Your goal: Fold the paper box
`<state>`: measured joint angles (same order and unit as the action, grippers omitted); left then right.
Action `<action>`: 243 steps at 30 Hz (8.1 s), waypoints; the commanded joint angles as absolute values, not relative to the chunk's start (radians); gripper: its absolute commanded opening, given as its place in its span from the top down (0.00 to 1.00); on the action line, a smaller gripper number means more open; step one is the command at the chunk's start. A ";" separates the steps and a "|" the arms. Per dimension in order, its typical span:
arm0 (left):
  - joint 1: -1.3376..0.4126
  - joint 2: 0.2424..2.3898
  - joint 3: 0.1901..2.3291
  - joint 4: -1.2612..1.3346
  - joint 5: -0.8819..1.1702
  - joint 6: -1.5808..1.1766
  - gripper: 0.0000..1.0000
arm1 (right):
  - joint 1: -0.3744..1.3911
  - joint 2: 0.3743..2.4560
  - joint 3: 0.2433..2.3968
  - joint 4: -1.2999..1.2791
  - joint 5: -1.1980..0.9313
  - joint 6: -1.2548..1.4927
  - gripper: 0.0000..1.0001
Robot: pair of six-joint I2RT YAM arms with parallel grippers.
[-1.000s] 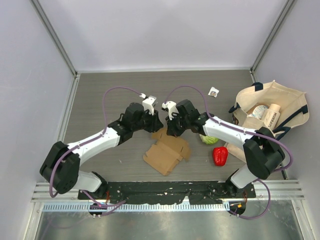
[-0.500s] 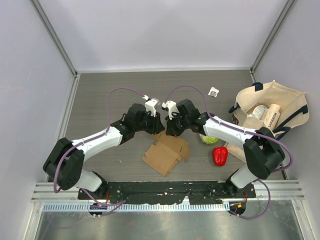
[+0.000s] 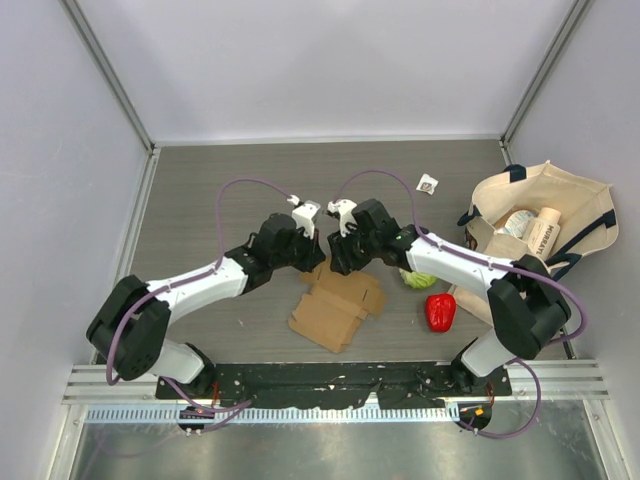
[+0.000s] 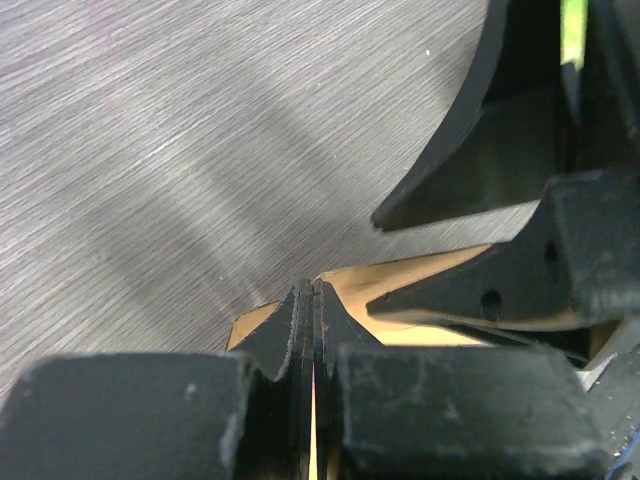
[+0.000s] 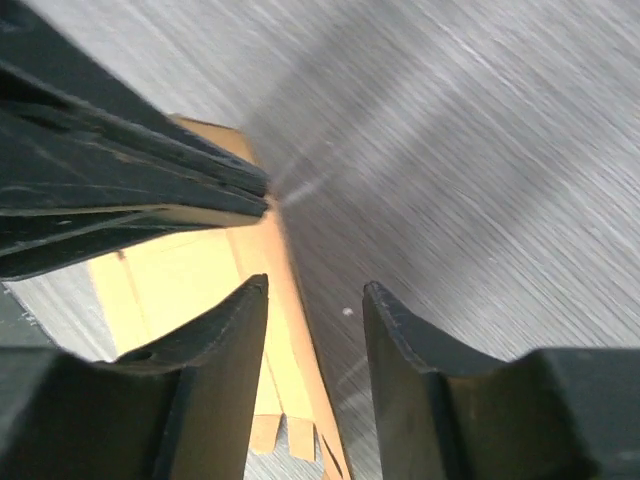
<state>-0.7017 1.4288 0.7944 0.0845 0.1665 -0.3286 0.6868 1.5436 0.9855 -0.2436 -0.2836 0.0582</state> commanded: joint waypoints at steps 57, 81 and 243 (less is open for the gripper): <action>-0.850 1.235 0.541 0.453 -0.311 -0.228 0.96 | 0.684 1.503 0.899 -0.177 -0.023 1.793 0.83; -0.701 1.092 0.477 0.055 -0.262 -0.565 0.53 | 0.684 1.456 0.758 0.044 -0.043 1.776 1.00; -1.069 1.537 0.572 0.357 -0.850 -0.451 1.00 | 0.614 1.250 0.595 0.130 -0.195 0.896 0.55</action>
